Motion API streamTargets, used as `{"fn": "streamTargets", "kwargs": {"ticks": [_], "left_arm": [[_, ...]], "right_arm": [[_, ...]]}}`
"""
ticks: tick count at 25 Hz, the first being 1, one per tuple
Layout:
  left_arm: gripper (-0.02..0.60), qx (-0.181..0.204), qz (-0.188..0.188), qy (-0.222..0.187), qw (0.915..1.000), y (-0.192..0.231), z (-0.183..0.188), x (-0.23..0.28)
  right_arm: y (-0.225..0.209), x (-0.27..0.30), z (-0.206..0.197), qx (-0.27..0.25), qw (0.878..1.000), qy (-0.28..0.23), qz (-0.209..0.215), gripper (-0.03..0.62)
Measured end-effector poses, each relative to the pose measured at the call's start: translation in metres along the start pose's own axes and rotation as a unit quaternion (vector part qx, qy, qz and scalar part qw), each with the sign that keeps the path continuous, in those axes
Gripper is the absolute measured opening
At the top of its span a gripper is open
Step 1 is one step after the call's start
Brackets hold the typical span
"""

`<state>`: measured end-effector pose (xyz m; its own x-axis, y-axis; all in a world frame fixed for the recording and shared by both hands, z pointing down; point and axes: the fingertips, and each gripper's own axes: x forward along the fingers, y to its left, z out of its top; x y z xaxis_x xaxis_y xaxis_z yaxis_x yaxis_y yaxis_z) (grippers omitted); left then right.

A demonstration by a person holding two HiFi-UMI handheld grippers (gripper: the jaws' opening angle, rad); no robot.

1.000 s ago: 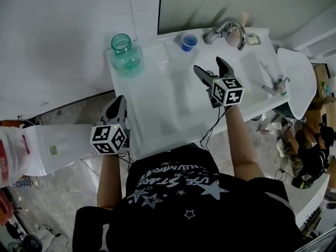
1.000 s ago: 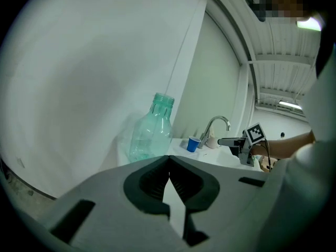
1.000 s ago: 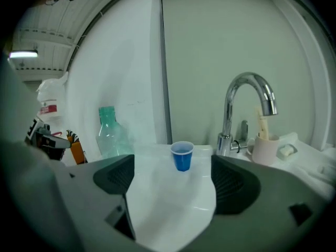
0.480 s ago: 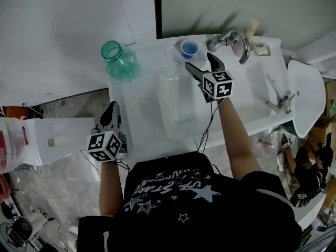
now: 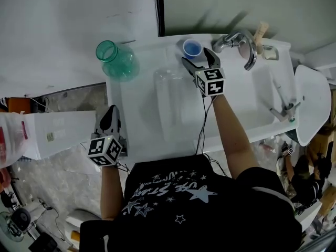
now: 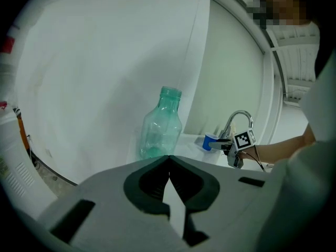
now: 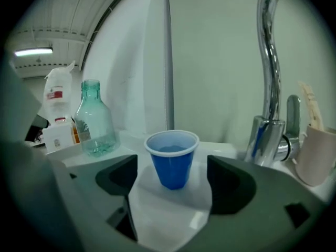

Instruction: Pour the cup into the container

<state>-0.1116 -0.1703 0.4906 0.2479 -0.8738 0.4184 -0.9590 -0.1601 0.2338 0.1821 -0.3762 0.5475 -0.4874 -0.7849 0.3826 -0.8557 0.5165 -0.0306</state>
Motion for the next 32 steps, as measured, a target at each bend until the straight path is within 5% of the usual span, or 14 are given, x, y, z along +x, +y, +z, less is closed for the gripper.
{"fn": "streamTargets", "kwargs": {"ticks": [32], "left_arm": [[0.009,-0.01,0.022,0.019,0.9995,-0.013,-0.021,-0.001]], "right_arm": [[0.003,0.03,0.004,-0.018,0.999,-0.038,-0.018,0.284]]}}
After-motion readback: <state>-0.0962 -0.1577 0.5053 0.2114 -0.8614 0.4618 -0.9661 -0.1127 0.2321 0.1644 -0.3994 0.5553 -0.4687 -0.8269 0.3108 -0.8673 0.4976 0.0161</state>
